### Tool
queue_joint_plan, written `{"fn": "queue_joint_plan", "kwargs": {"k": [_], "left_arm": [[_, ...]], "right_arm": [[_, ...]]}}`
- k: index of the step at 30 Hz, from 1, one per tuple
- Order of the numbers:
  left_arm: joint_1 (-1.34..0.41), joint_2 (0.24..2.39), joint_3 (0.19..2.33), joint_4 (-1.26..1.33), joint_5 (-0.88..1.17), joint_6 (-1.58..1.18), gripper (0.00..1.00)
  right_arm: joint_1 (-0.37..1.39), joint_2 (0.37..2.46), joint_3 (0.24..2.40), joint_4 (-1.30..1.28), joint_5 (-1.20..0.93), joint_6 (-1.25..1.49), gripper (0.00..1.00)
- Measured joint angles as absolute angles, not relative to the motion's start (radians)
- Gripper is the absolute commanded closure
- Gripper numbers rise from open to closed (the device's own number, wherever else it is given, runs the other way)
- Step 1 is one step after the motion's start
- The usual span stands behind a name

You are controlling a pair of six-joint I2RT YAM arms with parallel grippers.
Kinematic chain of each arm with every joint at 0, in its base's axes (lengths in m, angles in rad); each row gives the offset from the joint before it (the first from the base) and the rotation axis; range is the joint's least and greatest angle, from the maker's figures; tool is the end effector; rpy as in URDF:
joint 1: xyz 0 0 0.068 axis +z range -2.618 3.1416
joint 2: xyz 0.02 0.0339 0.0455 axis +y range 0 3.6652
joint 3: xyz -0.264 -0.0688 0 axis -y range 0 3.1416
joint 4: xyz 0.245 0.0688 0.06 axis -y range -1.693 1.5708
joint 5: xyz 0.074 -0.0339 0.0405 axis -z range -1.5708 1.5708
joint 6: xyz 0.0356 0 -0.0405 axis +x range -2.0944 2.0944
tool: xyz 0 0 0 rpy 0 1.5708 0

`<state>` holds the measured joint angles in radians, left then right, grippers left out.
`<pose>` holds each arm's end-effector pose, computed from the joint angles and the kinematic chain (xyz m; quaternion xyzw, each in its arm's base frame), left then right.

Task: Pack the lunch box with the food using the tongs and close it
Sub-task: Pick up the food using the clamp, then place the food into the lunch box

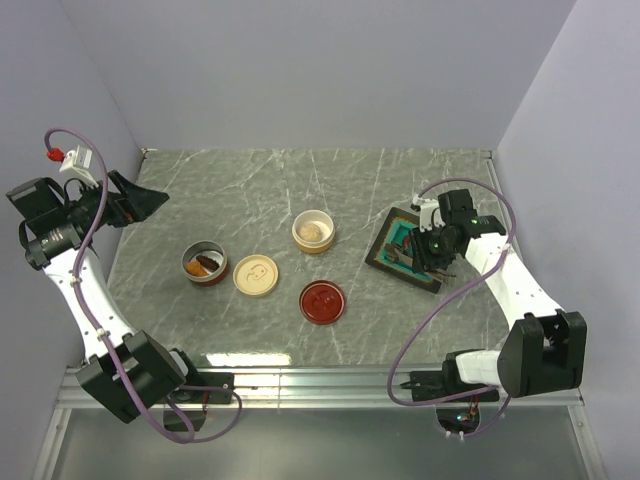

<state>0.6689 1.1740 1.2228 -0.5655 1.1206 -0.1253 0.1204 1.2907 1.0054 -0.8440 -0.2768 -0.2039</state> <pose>0.2062 0.1222 0.3847 -0.0366 0.7786 -0.3281 0.5337 0.2423 0.0391 0.2580 -0.1858 0.9489 0.1254 0.2223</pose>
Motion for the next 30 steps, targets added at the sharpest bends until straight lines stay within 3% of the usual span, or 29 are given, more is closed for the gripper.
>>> {"fn": "queue_joint_plan", "kwargs": {"k": [22,30], "left_arm": [[0.669,1.176,1.222,-0.554,1.121,-0.154,0.04],[0.669,1.194,1.222,-0.521,1.128,-0.205,0.04]], "right_arm": [[0.132,1.252,1.128,-0.910,-0.298,-0.210,0.70],[0.358,1.328,1.359,-0.894,-0.336,-0.143,0.70]]}}
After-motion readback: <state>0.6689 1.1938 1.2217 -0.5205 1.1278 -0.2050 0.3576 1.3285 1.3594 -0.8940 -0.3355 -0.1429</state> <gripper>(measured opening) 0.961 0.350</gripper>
